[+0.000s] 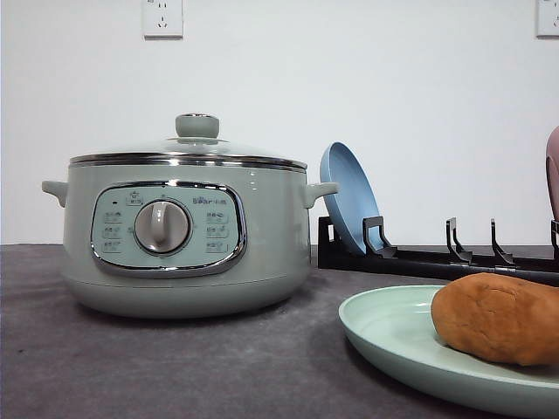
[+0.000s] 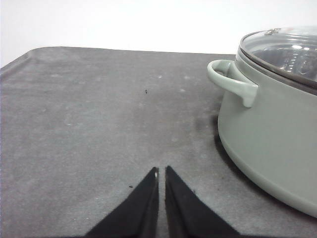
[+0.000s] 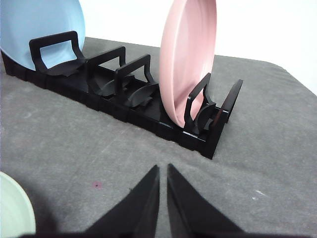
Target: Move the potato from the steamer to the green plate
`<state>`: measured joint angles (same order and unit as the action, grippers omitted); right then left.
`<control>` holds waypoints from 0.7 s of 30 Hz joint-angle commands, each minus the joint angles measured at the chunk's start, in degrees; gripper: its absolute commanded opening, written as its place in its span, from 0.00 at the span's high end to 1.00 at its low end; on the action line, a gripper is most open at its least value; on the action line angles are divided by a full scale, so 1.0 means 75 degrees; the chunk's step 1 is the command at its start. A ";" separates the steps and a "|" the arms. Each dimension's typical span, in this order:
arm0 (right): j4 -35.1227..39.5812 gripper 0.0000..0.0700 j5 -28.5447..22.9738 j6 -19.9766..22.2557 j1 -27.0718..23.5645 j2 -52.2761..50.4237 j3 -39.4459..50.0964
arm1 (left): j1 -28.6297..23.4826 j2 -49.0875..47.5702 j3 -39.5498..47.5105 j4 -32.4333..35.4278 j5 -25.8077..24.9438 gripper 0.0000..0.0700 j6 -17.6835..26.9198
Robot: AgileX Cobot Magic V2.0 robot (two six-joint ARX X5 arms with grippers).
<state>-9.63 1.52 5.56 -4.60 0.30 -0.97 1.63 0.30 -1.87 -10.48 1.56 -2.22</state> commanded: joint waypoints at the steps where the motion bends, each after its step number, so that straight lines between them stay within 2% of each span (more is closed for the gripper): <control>1: 0.0085 0.98 0.0000 -0.0085 -0.0020 -0.0012 0.0035 | -0.0015 -0.0015 0.0157 -0.0038 0.0023 0.98 0.0090; 21: 0.0087 0.98 0.0000 -0.0085 -0.0020 -0.0012 0.0035 | -0.0015 -0.0015 0.0157 -0.0038 0.0023 0.98 0.0088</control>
<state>-9.63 1.52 5.56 -4.60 0.30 -0.97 1.63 0.30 -1.87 -10.48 1.56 -2.22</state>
